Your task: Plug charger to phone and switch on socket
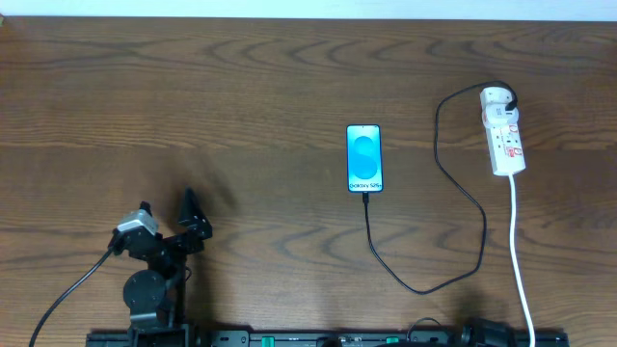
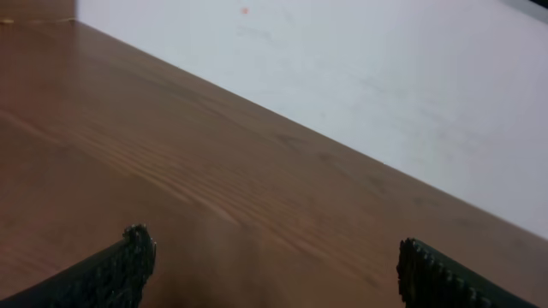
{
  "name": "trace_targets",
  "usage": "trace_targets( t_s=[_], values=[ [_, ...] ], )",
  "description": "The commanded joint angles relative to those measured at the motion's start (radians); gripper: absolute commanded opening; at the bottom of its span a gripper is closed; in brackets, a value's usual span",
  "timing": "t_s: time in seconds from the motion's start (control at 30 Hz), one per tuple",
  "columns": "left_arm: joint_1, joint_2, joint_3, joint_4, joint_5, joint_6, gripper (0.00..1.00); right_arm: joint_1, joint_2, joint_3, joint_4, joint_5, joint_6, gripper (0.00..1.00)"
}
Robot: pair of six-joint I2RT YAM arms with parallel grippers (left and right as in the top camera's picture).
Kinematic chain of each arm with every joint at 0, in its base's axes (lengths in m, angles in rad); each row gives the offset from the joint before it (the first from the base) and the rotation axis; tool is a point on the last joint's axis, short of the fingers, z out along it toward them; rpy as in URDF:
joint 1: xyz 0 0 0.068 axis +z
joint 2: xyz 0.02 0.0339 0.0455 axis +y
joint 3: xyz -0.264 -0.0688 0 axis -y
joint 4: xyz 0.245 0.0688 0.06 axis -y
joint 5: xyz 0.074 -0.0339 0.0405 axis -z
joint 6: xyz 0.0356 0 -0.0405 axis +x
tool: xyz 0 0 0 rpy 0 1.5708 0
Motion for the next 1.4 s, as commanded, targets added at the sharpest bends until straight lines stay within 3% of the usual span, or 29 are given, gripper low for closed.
trace_targets(
  t_s=[0.0,0.5,0.7,1.03,1.37],
  values=[
    [0.005,-0.009,-0.016,-0.027,0.101,0.138,0.92,0.005,-0.060,-0.076,0.054,-0.004,0.009,0.06],
    [0.004,0.123,-0.016,-0.040,0.115,0.243,0.92,0.005,-0.386,-0.462,0.399,-0.003,0.008,0.13],
    [0.005,0.216,-0.016,-0.040,0.114,0.243,0.92,0.004,-0.462,-0.624,0.576,-0.003,0.008,0.30],
    [0.005,0.254,-0.016,-0.040,0.114,0.243,0.92,0.003,-0.553,-0.701,0.653,0.005,0.004,0.47],
    [0.005,0.254,-0.016,-0.040,0.114,0.243,0.93,-0.024,-0.603,-0.712,0.683,0.004,0.005,0.54]
  ],
)
